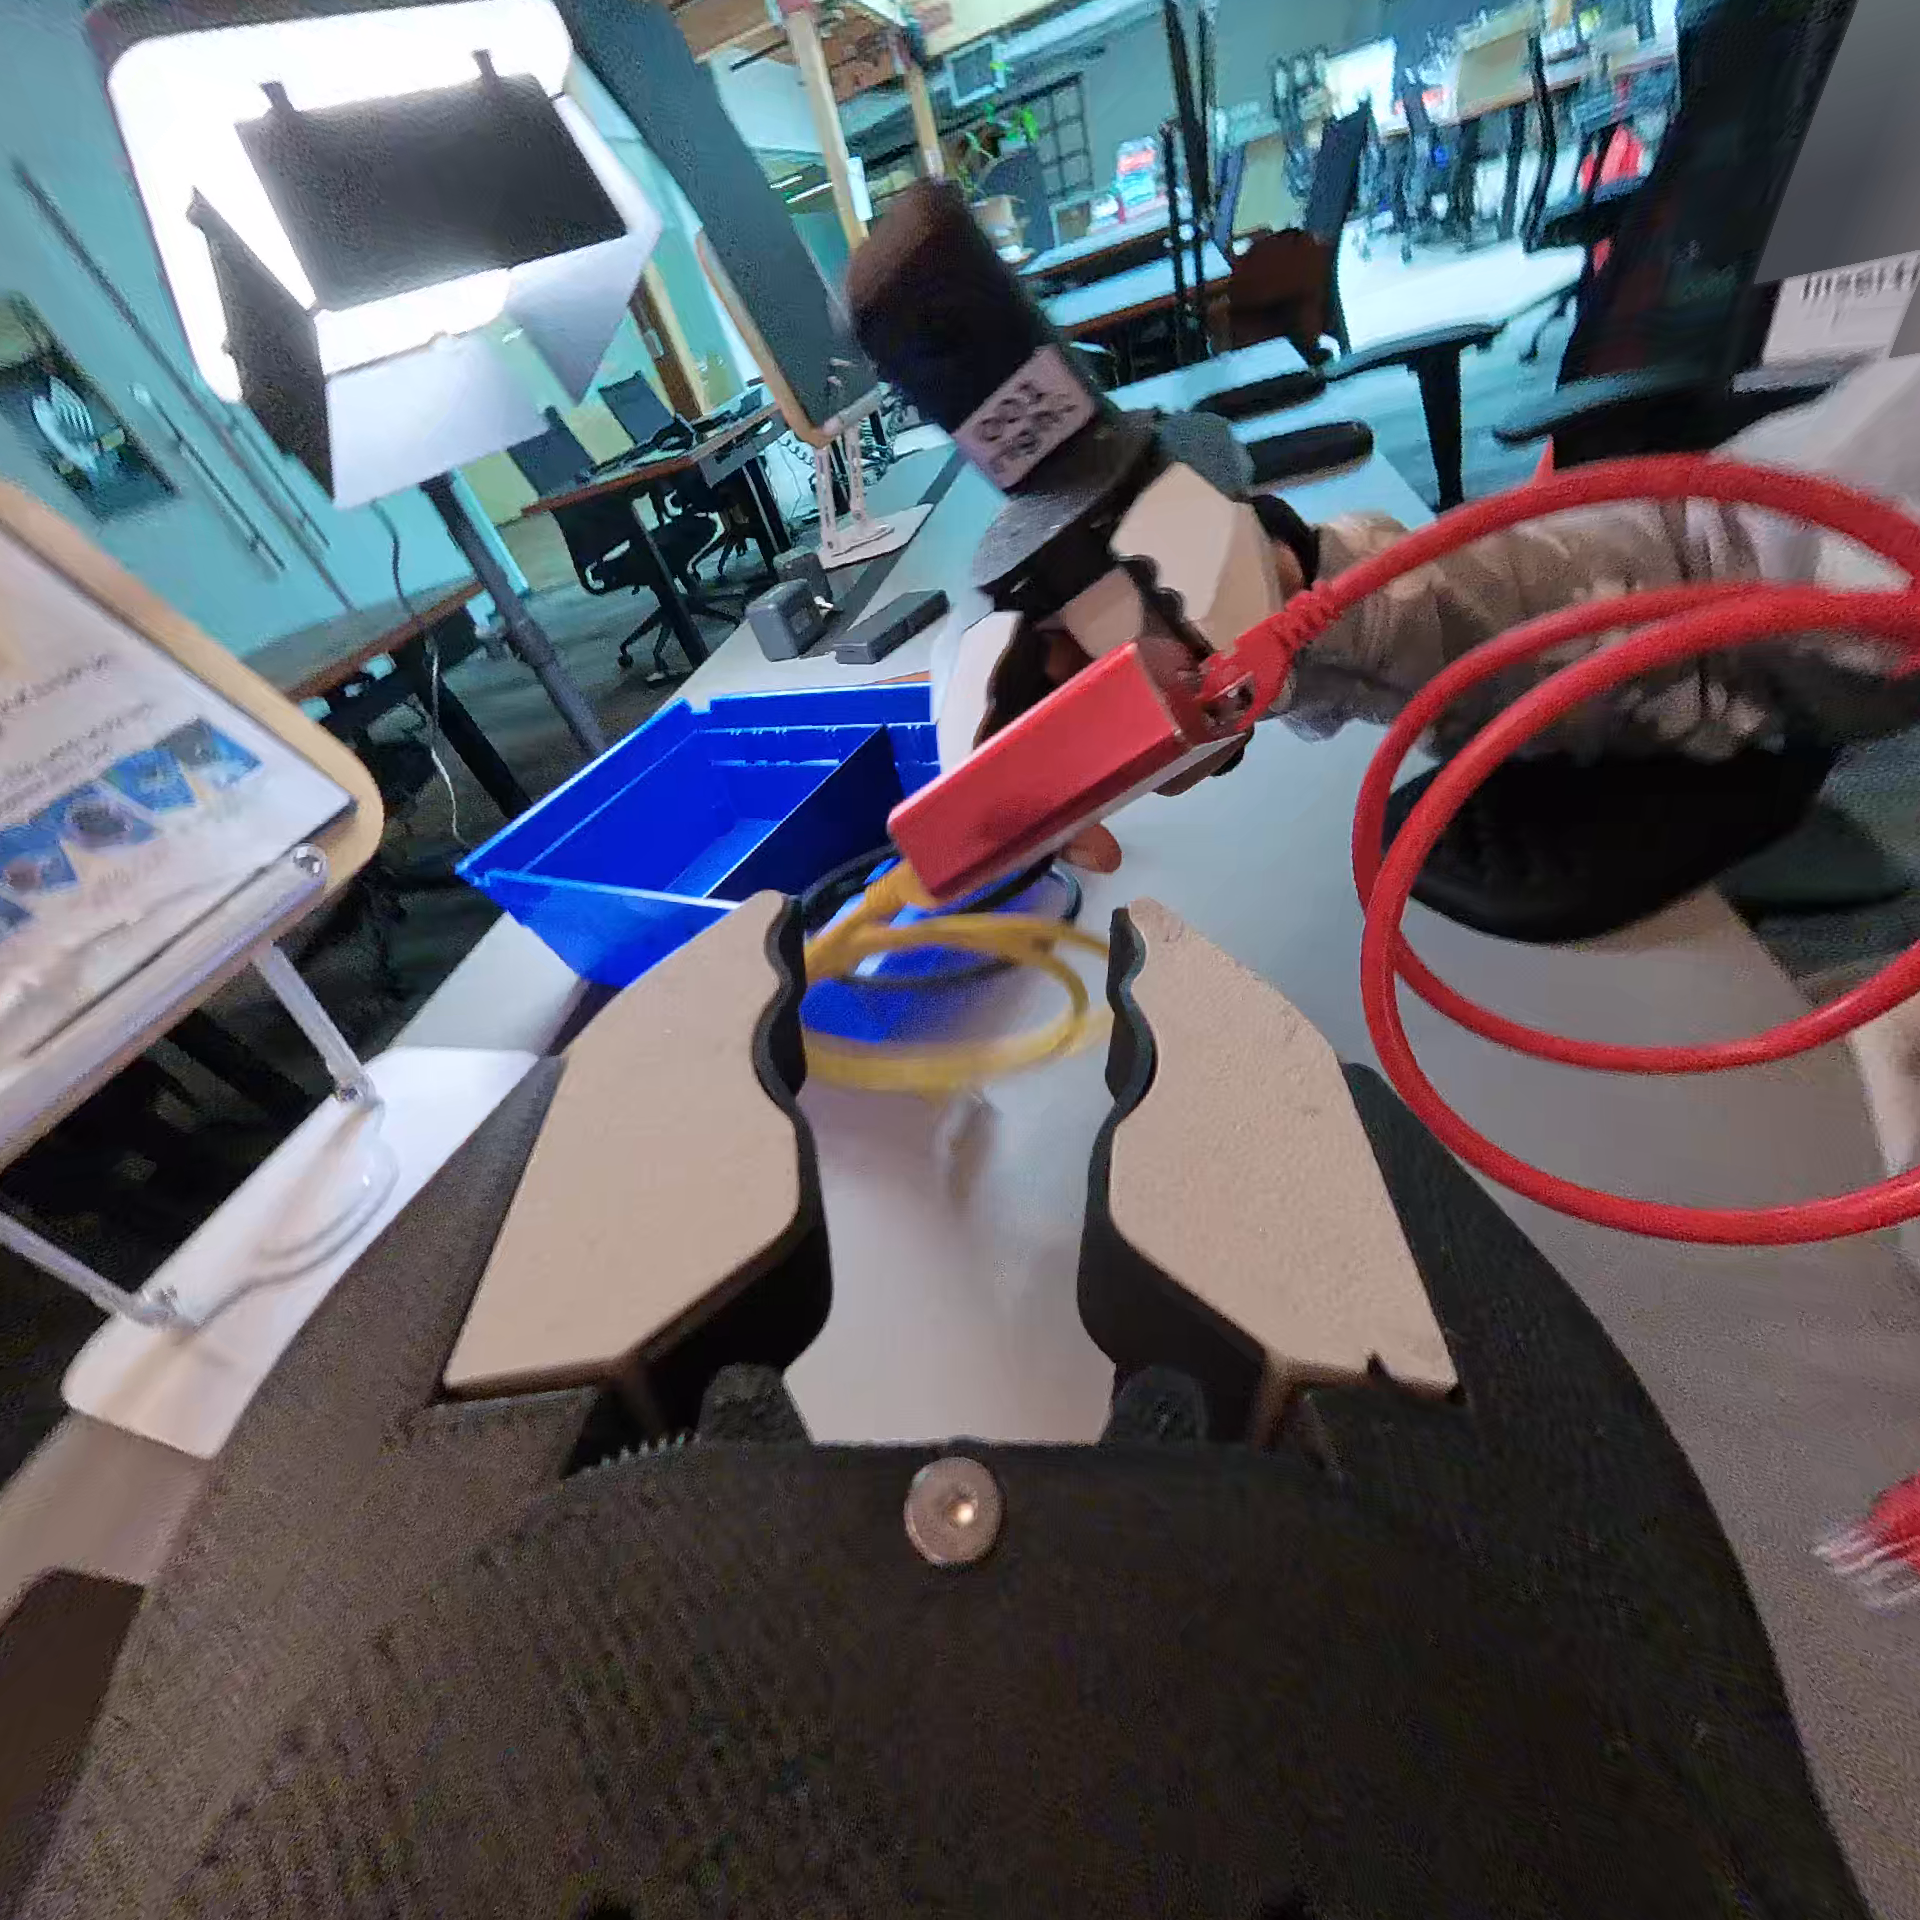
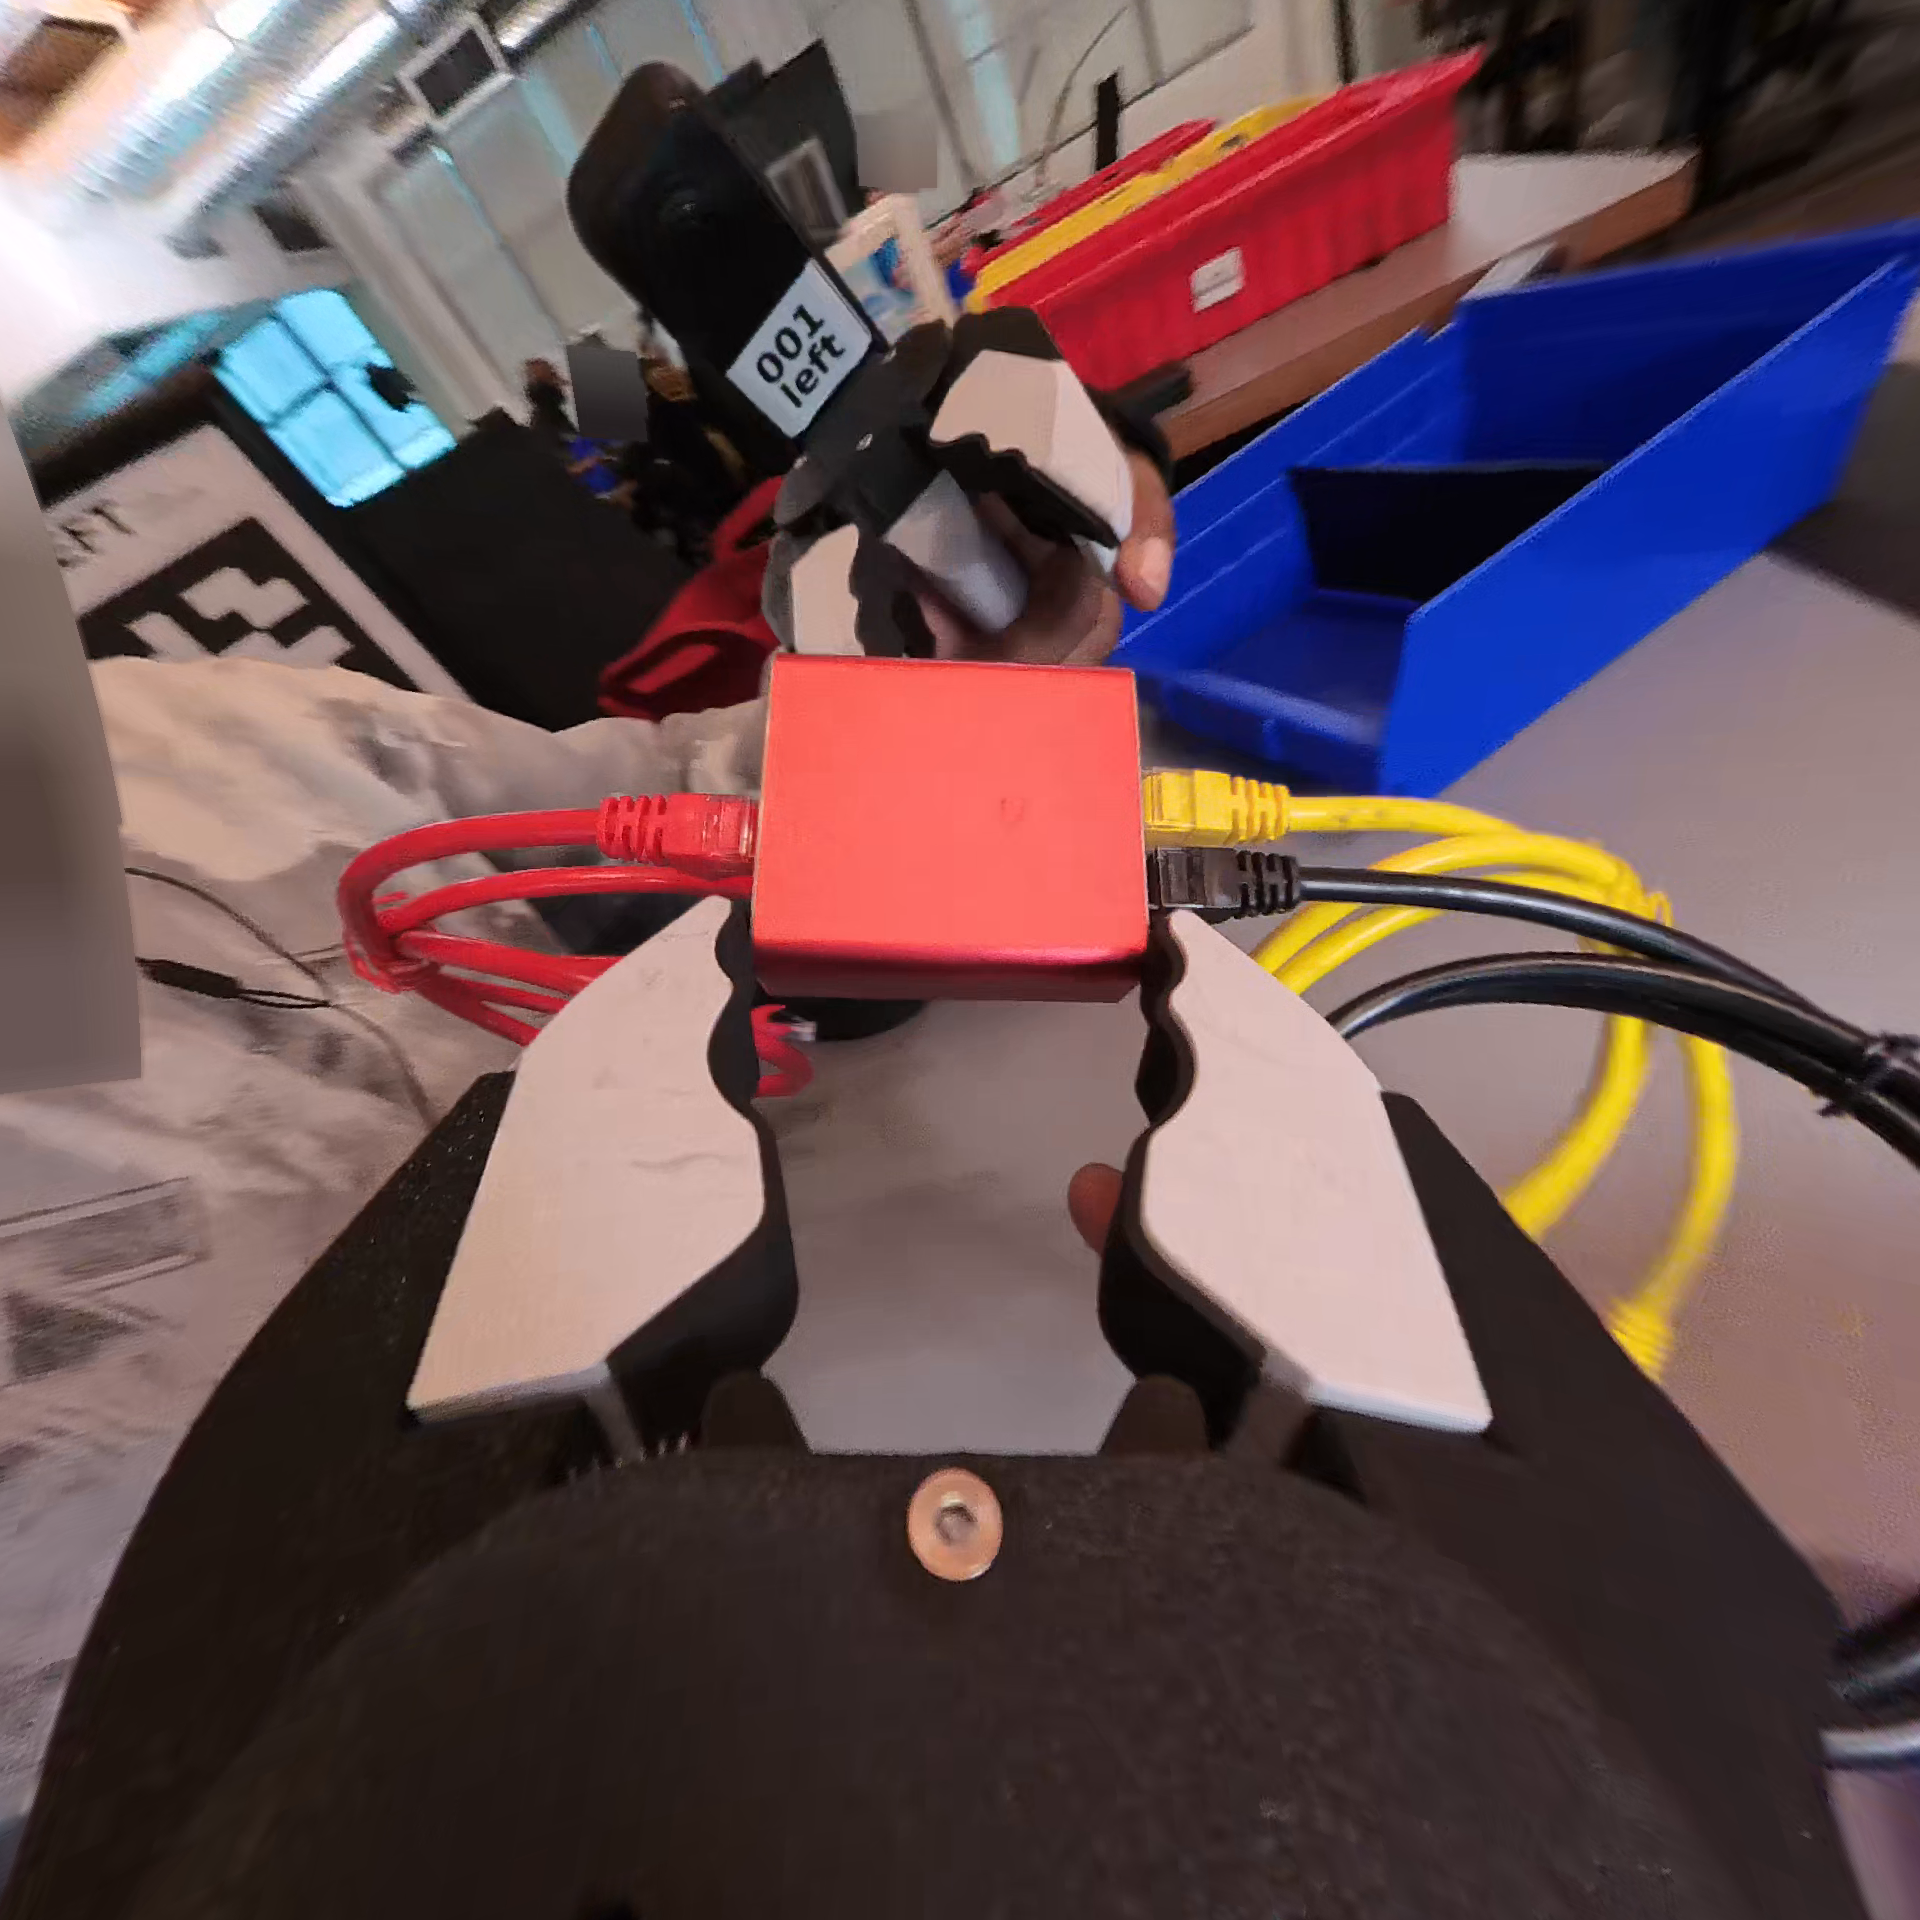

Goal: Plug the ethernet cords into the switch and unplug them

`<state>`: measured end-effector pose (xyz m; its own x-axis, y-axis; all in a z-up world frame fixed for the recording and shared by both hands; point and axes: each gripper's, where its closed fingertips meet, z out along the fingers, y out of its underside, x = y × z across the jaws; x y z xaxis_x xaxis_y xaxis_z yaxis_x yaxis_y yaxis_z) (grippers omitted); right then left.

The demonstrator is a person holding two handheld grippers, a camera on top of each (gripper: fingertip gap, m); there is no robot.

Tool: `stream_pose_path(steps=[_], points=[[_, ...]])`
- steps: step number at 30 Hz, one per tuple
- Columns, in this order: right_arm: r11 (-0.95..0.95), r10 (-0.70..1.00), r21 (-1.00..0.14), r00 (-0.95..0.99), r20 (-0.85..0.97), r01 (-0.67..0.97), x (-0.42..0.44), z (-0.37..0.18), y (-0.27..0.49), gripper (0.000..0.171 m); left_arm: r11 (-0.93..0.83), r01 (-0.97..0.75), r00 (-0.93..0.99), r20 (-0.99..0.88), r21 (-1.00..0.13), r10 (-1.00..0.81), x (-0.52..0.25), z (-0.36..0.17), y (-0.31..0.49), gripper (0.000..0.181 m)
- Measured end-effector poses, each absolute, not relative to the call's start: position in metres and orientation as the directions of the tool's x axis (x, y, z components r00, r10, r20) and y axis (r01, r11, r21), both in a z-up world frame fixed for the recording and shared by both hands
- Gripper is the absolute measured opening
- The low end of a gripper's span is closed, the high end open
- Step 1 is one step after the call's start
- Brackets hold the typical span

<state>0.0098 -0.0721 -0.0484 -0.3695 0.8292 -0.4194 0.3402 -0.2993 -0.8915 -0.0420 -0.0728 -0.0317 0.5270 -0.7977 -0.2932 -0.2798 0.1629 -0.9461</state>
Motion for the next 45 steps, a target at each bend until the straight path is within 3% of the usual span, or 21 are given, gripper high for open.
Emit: stream_pose_path(steps=[4, 6, 8, 10, 13, 16, 18, 22, 25, 27, 30, 37, 41, 45], points=[[-0.350, 0.704, -0.829, -0.462, -0.539, 0.436, 0.004, -0.060, -0.102, 0.072, 0.282, -0.431, 0.434, -0.471, -0.857, -0.768, -0.015, -0.051, -0.081, 0.054], [-0.364, 0.669, -0.816, -0.483, -0.565, 0.450, 0.003, -0.062, -0.109, 0.072, 0.310, -0.450, 0.371, -0.491, -0.837, -0.788, -0.007, -0.059, -0.090, 0.040], [-0.373, 0.706, -0.830, -0.453, -0.544, 0.416, -0.001, -0.061, -0.100, 0.071, 0.276, -0.449, 0.392, -0.465, -0.850, -0.793, -0.011, -0.061, -0.087, 0.037], [-0.284, 0.822, -0.896, -0.395, -0.411, 0.342, -0.002, -0.058, -0.085, 0.061, 0.213, -0.423, 0.426, -0.401, -0.881, -0.811, -0.017, -0.065, -0.079, 0.037], [-0.008, 0.941, -0.943, -0.318, -0.120, 0.332, 0.006, -0.057, -0.075, 0.065, 0.114, -0.311, 0.461, -0.254, -0.944, -0.850, -0.025, -0.068, -0.072, 0.035], [0.255, 0.955, -0.906, -0.232, 0.182, 0.338, 0.006, -0.054, -0.071, 0.061, 0.049, -0.242, 0.455, -0.158, -0.969, -0.876, -0.030, -0.069, -0.069, 0.033], [0.337, 0.939, -0.874, -0.192, 0.285, 0.350, 0.000, -0.052, -0.073, 0.055, 0.026, -0.254, 0.462, -0.145, -0.967, -0.875, -0.028, -0.072, -0.068, 0.033], [0.451, 0.892, -0.796, -0.166, 0.421, 0.405, -0.015, -0.049, -0.074, 0.026, -0.001, -0.288, 0.500, -0.150, -0.958, -0.853, -0.026, -0.073, -0.065, 0.033], [0.437, 0.899, -0.793, -0.228, 0.373, 0.424, -0.021, -0.032, -0.074, 0.026, -0.001, -0.222, 0.560, -0.127, -0.975, -0.819, -0.033, -0.056, -0.065, 0.034], [0.400, 0.913, -0.811, -0.265, 0.311, 0.426, -0.020, -0.010, -0.069, 0.026, -0.006, -0.156, 0.633, -0.096, -0.988, -0.768, -0.048, -0.038, -0.060, 0.049], [0.359, 0.928, -0.845, -0.247, 0.279, 0.396, -0.014, 0.041, -0.048, 0.026, -0.017, -0.029, 0.703, -0.008, -0.999, -0.711, -0.083, -0.019, -0.057, 0.047], [0.306, 0.945, -0.875, -0.006, 0.328, 0.376, 0.028, 0.141, 0.049, 0.025, -0.102, 0.109, 0.751, 0.148, -0.989, -0.643, -0.124, -0.049, -0.068, 0.043], [0.264, 0.910, -0.873, 0.194, 0.366, 0.409, 0.056, 0.149, 0.129, 0.026, -0.141, 0.096, 0.739, 0.165, -0.985, -0.653, -0.113, -0.069, -0.077, 0.043], [0.175, 0.866, -0.882, 0.357, 0.349, 0.438, 0.076, 0.101, 0.208, 0.026, -0.153, 0.035, 0.758, 0.126, -0.988, -0.640, -0.100, -0.073, -0.079, 0.043]])
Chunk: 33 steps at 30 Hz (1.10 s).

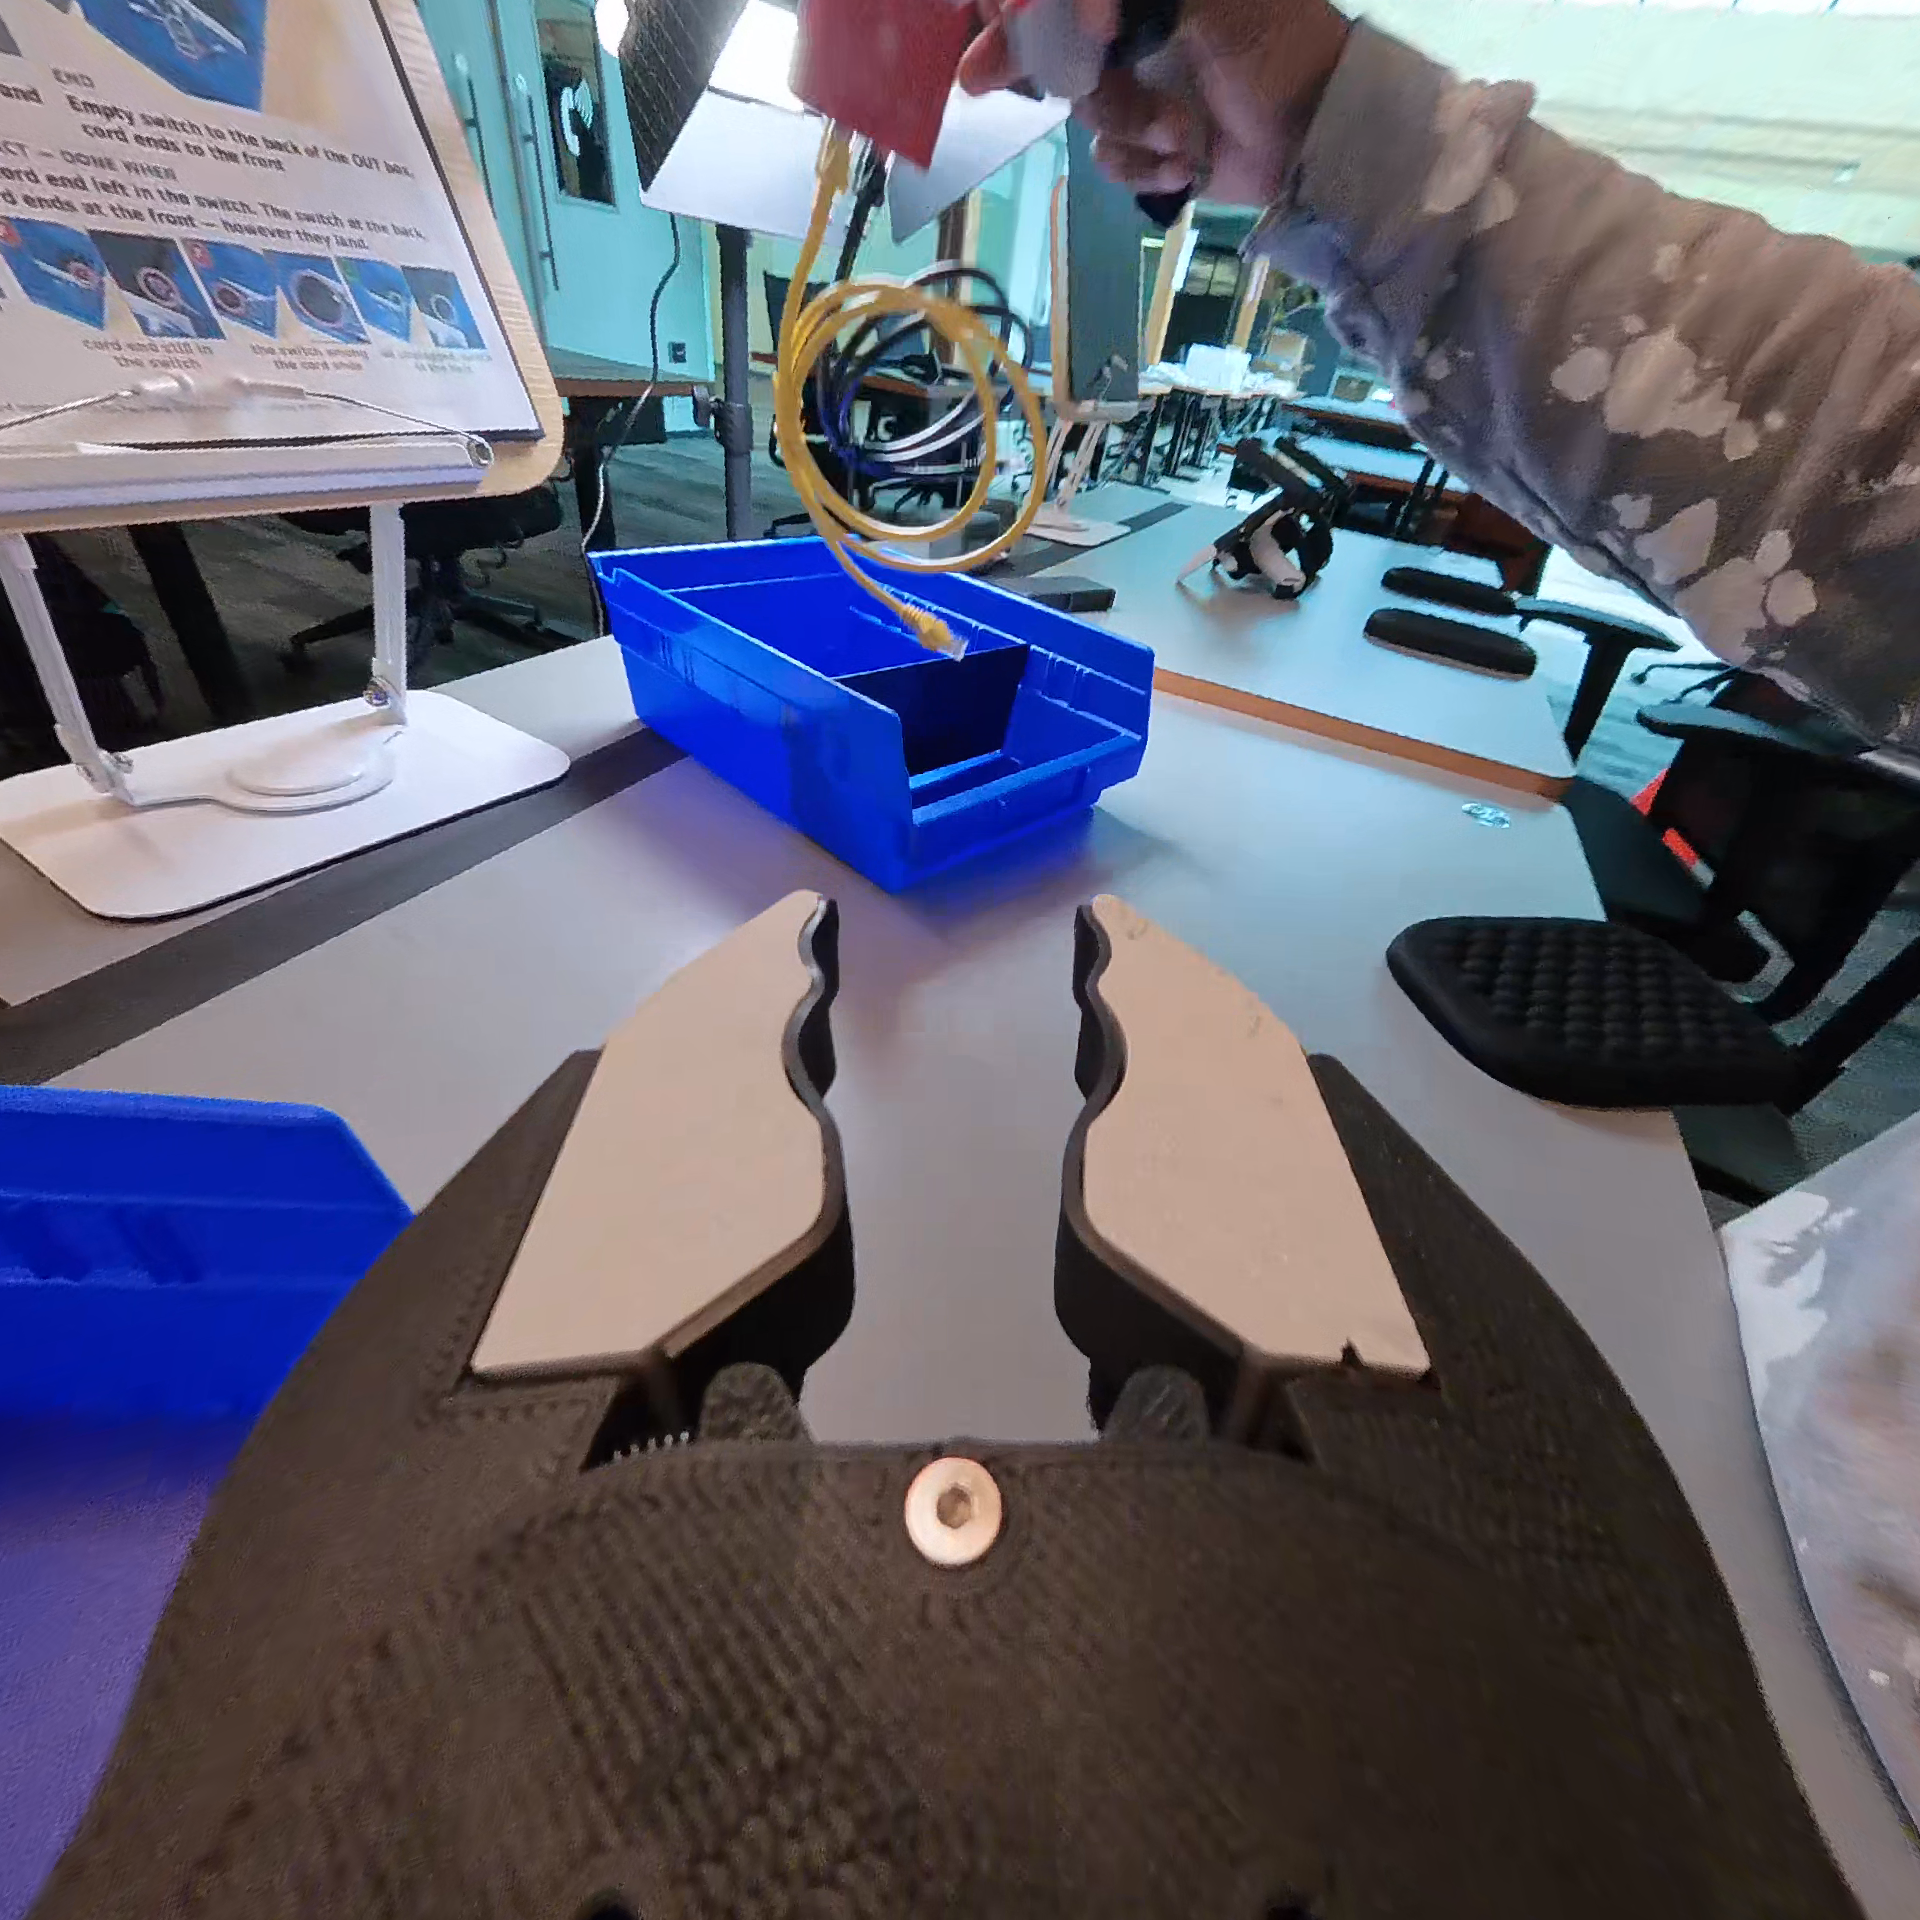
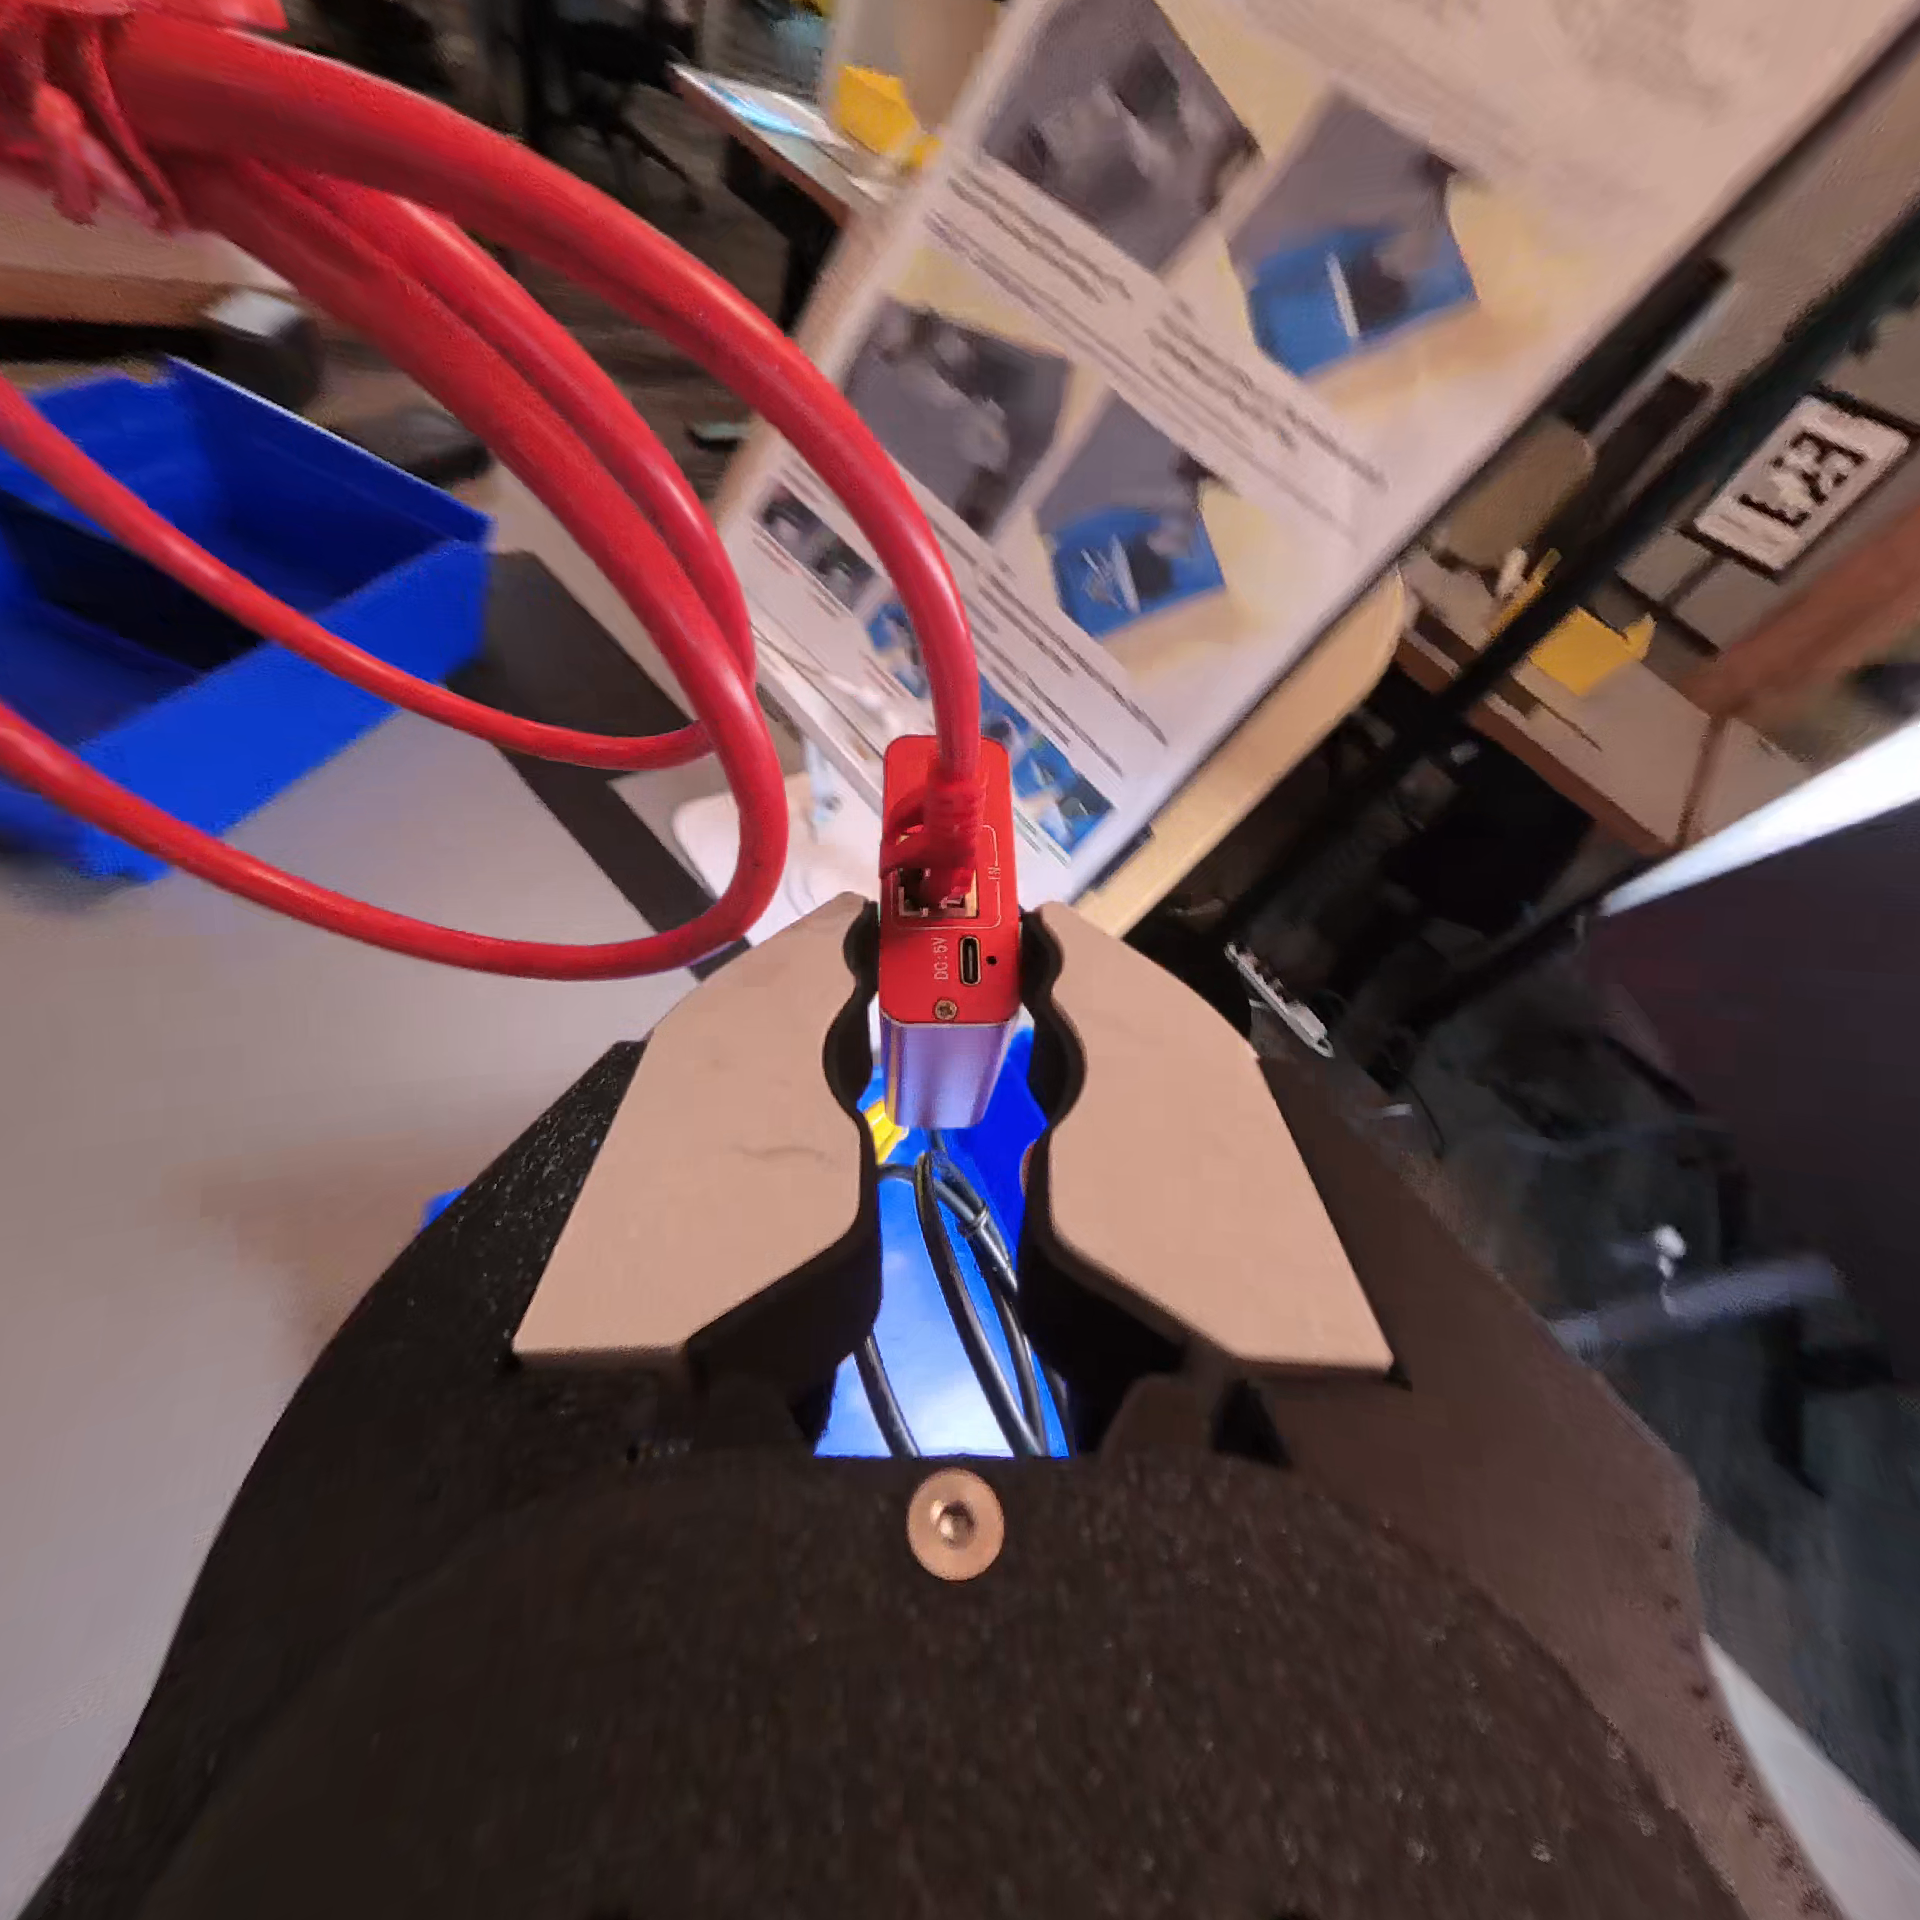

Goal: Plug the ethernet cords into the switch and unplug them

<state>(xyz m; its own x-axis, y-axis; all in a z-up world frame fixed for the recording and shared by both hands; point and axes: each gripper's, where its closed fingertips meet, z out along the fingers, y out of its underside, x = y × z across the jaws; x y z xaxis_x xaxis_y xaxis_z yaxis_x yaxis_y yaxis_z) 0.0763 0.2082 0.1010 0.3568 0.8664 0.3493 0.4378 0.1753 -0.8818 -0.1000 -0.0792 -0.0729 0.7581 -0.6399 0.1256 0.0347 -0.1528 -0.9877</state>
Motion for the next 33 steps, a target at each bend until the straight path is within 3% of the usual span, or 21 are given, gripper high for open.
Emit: stream_pose_path(steps=[9, 16, 24, 33], points=[[-0.089, 0.828, -0.961, 0.556, 0.075, 0.263, 0.097, -0.020, 0.296, 0.026, -0.154, -0.084, 0.813, 0.022, -0.984, -0.582, -0.089, -0.083, -0.078, 0.045], [-0.219, 0.838, -0.972, 0.492, -0.235, -0.090, 0.114, 0.004, 0.302, 0.026, -0.192, -0.078, 0.809, 0.050, -0.978, -0.586, -0.091, -0.097, -0.073, 0.044], [-0.167, 0.887, -0.980, 0.417, -0.198, -0.112, 0.075, 0.045, 0.299, 0.026, -0.212, -0.103, 0.803, 0.044, -0.972, -0.594, -0.086, -0.108, -0.072, 0.044], [-0.098, 0.847, -0.958, 0.482, -0.223, -0.269, 0.123, 0.025, 0.329, 0.025, -0.222, -0.084, 0.805, 0.065, -0.972, -0.589, -0.091, -0.112, -0.071, 0.043]])
